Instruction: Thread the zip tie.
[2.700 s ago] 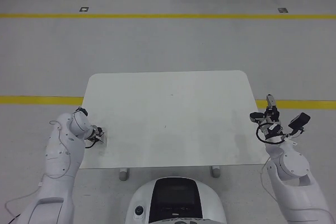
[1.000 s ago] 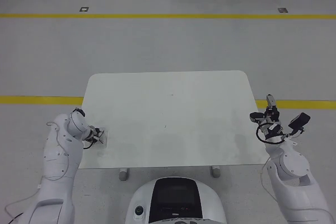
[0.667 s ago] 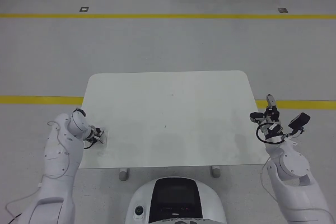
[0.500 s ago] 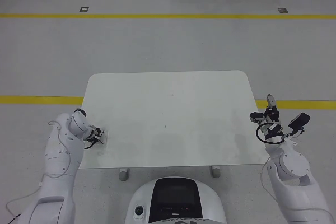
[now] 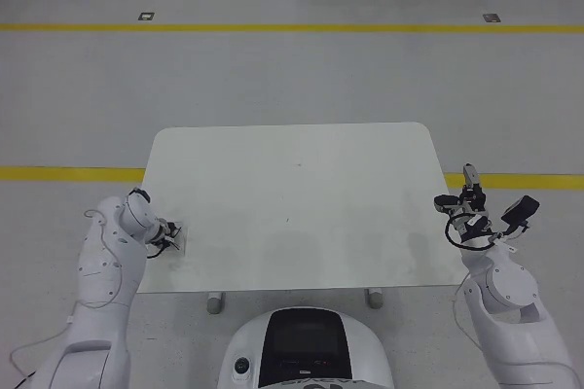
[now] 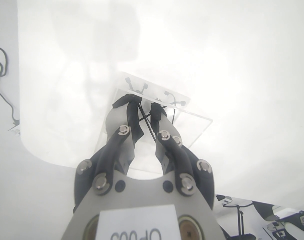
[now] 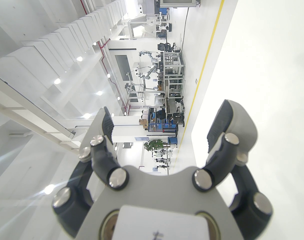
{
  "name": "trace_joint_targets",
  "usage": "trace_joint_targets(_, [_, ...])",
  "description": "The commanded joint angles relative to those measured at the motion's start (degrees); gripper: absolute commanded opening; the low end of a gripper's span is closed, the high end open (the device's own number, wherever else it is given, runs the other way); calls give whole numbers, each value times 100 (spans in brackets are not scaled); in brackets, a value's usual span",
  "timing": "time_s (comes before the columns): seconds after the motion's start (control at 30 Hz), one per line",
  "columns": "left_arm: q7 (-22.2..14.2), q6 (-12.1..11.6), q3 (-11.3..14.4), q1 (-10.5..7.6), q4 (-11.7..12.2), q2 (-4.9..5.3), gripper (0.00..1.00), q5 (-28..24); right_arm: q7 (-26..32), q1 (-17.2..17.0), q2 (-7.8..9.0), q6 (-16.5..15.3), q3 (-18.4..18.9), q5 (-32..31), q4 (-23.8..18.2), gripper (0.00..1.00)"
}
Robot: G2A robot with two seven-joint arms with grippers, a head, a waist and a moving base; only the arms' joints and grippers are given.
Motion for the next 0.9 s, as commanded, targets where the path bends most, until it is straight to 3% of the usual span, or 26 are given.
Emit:
trace_joint_targets(0.0, [12,0,36,-19,44,-3,15,10,0,0,0,0,0,0,0,100])
trace_joint_targets(0.07, [33,0,69,-50,106,-8,14,1,0,0,0,0,0,0,0,100])
trace_joint_targets(0.13, [49,0,86,-80,156,-11,0,-10,0,0,0,0,0,0,0,100])
trace_joint_targets(0.23, [79,0,88,-121,204,-9,0,-24,0,0,0,0,0,0,0,100])
trace_joint_targets(0.37, [58,0,29,-87,90,16,0,-14,0,0,0,0,0,0,0,100])
trace_joint_targets(0.63, [-291,0,-206,292,-694,97,0,92,0,0,0,0,0,0,0,100])
trace_joint_targets(0.87, [-431,0,-313,532,-1151,112,0,122,0,0,0,0,0,0,0,100])
